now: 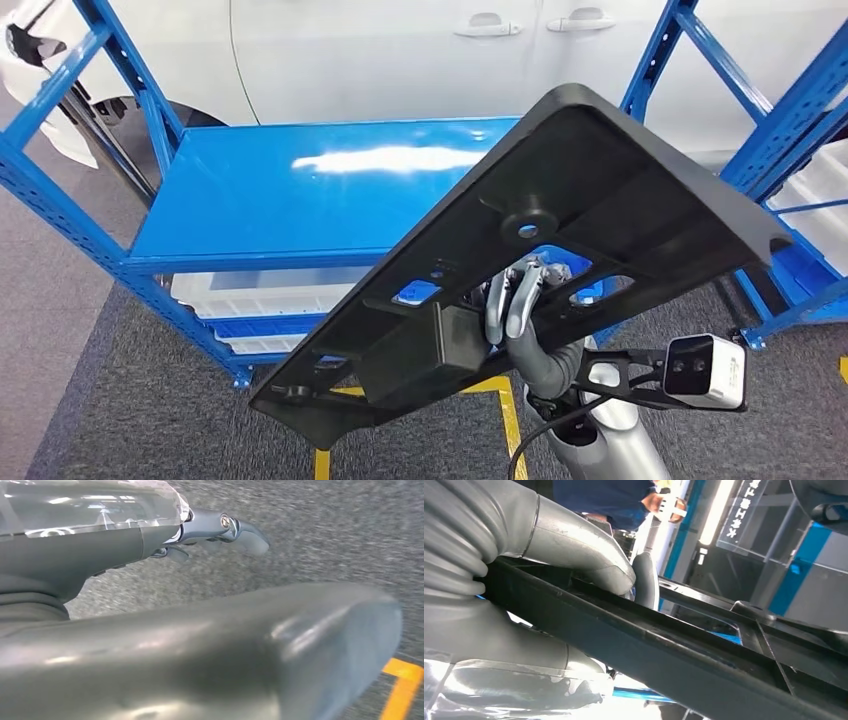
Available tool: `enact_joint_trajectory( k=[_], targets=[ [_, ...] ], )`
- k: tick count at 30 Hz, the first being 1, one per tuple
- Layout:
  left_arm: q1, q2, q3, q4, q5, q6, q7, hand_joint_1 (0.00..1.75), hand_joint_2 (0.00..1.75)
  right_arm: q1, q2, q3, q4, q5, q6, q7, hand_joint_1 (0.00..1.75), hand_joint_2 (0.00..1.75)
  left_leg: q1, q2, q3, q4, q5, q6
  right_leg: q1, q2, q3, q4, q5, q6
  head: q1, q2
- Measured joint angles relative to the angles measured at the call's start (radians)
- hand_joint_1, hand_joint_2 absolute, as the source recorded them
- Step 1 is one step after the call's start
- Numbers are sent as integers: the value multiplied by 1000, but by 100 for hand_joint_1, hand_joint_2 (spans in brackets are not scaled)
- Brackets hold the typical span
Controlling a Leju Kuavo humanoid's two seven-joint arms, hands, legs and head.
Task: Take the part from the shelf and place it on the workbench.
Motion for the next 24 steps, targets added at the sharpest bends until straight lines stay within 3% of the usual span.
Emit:
enact_joint_trajectory(
  k=[2, 3, 4, 5, 7, 9, 10, 11, 13, 14, 15, 17, 18, 19, 20, 21, 22, 24],
  targets=[
    [3, 1, 0, 0, -3, 1, 1, 0, 0, 7, -1, -1, -1, 5, -3, -10, 175, 175, 1, 0, -33, 118, -98, -4, 4, -2, -26, 1, 20, -8, 0, 0],
    [4, 1, 0, 0, -4, 2, 1, 0, 0, 11, -1, -2, -1, 7, -4, -14, 175, 175, 2, 0, -43, 177, -127, -6, 6, -2, -40, 2, 31, -9, 0, 0],
    [4, 1, 0, 0, -4, 2, 1, 0, 0, 13, -2, -3, -1, 8, -4, -16, 175, 175, 2, 0, -42, 215, -133, -7, 7, -2, -55, 5, 41, -9, 0, 0],
    [4, 1, 0, 0, -5, 2, 1, 0, 0, 14, -3, -4, -1, 8, -4, -18, 175, 175, 2, 0, -26, 220, -116, -7, 9, -2, -71, 8, 51, -8, 0, 0],
    [2, 2, 0, 0, -7, 2, 3, 0, 0, 13, -4, -5, -1, 7, -5, -18, 175, 175, 1, 0, 56, 134, -65, -2, 10, -1, -99, 16, 69, -4, 0, 0],
    [-2, 3, 0, 0, -8, 3, 5, 0, 0, 9, -5, -7, -2, 2, -8, -17, 175, 175, -3, -1, 153, -3, -63, 6, 14, -1, -119, 25, 85, 5, 0, 0],
    [-3, 3, -1, 0, -8, 3, 6, 0, 0, 6, -5, -7, -2, -3, -11, -17, 175, 175, -6, -2, 180, -49, -73, 11, 14, -2, -124, 27, 92, 11, 0, 0],
    [-4, 3, -1, 0, -9, 3, 7, 0, 0, 2, -6, -7, -3, -9, -14, -16, 175, 175, -10, -2, 187, -70, -78, 15, 14, -3, -127, 27, 101, 17, 0, 0],
    [-3, 3, -1, 0, -10, 4, 11, 0, 0, -4, -7, -8, -3, -21, -21, -16, 175, 175, -9, -1, 172, -75, -62, 27, 12, -2, -134, 24, 111, 29, 0, 0],
    [-3, 3, -1, 0, -10, 4, 13, 0, 0, -6, -9, -8, -3, -24, -23, -16, 175, 175, -7, 1, 162, -77, -49, 35, 11, 0, -142, 35, 94, 34, 0, 0],
    [-3, 3, -1, 0, -11, 4, 14, 0, 0, -9, -11, -8, -3, -26, -24, -16, 175, 175, -4, 4, 149, -79, -35, 41, 9, 2, -156, 65, 56, 40, 0, 0],
    [-4, 3, -1, 0, -12, 4, 15, 0, 0, -12, -14, -8, -3, -26, -25, -16, 175, 175, -3, 6, 118, -78, -10, 49, 3, 3, -188, 182, -51, 50, 0, 0],
    [-4, 3, -1, 0, -12, 4, 15, 0, 0, -12, -16, -8, -3, -24, -26, -16, 175, 175, -4, 6, 103, -77, 2, 49, 1, 3, -199, 248, -86, 54, 0, 0],
    [-4, 3, -1, 0, -12, 4, 15, 0, 0, -12, -17, -8, -3, -18, -27, -18, 175, 175, -4, 6, 87, -76, 13, 48, 0, 3, -201, 296, -97, 56, 0, 0],
    [-3, 3, -1, 0, -12, 4, 15, 0, 0, -12, -18, -8, -3, -10, -29, -21, 175, 175, -4, 6, 72, -74, 24, 46, -1, 3, -189, 315, -85, 57, 0, 0],
    [-3, 3, -1, 0, -13, 4, 15, 0, 0, -12, -20, -8, -3, 2, -33, -26, 175, 175, -4, 6, 57, -72, 33, 44, -2, 3, -159, 298, -59, 57, 0, 0],
    [-3, 3, -1, 0, -13, 4, 15, 0, 0, -11, -21, -8, -3, 12, -37, -31, 175, 175, -4, 6, 44, -70, 42, 41, -2, 3, -112, 245, -33, 54, 0, 0],
    [-3, 3, -1, 0, -13, 4, 15, 0, 0, -11, -22, -8, -5, 26, -43, -38, 175, 175, -6, 5, 27, -64, 56, 34, 2, 3, 1, 92, -30, 42, 0, 0]
  ],
)
